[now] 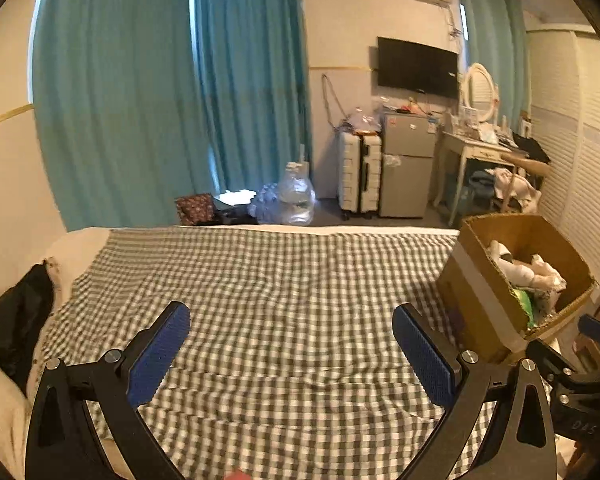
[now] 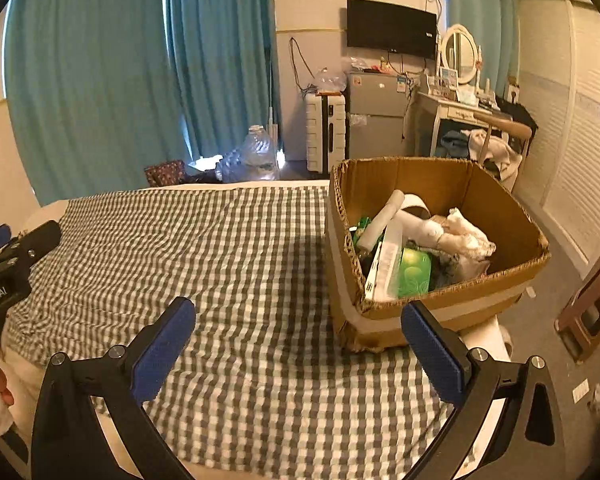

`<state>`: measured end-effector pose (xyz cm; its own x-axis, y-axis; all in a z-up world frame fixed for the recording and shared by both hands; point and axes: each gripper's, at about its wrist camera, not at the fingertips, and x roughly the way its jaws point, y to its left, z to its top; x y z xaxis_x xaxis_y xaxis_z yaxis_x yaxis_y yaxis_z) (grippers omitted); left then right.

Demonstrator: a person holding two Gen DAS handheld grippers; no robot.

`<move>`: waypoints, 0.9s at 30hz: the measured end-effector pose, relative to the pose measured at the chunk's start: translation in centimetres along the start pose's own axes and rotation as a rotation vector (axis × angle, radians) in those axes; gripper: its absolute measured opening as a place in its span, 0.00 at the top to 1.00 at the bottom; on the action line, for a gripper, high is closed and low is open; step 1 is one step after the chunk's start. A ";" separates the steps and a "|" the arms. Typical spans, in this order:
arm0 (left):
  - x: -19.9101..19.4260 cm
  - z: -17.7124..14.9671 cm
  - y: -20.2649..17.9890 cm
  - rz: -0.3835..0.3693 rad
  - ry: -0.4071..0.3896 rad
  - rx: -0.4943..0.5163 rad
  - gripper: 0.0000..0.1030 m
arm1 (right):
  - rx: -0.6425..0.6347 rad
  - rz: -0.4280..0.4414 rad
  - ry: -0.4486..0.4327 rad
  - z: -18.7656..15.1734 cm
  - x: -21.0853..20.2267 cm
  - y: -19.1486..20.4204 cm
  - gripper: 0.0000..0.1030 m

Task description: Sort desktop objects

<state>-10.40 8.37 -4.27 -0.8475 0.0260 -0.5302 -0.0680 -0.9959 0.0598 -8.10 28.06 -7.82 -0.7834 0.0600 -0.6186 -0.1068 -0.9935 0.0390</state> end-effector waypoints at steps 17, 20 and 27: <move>4.0 -0.5 -2.2 -0.040 0.048 0.047 0.00 | 0.059 0.000 0.013 0.2 3.8 -2.3 0.00; 4.0 -0.3 -2.3 -0.041 0.051 0.054 0.00 | 0.057 -0.002 0.011 0.2 3.5 -2.1 0.00; 3.3 -0.7 -2.5 0.033 0.041 0.054 0.00 | 0.055 -0.001 0.020 0.0 3.3 -2.0 0.00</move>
<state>-12.64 10.89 -6.73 -0.8277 -0.0112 -0.5610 -0.0696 -0.9900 0.1224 -10.48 30.20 -9.90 -0.7713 0.0581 -0.6338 -0.1413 -0.9866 0.0815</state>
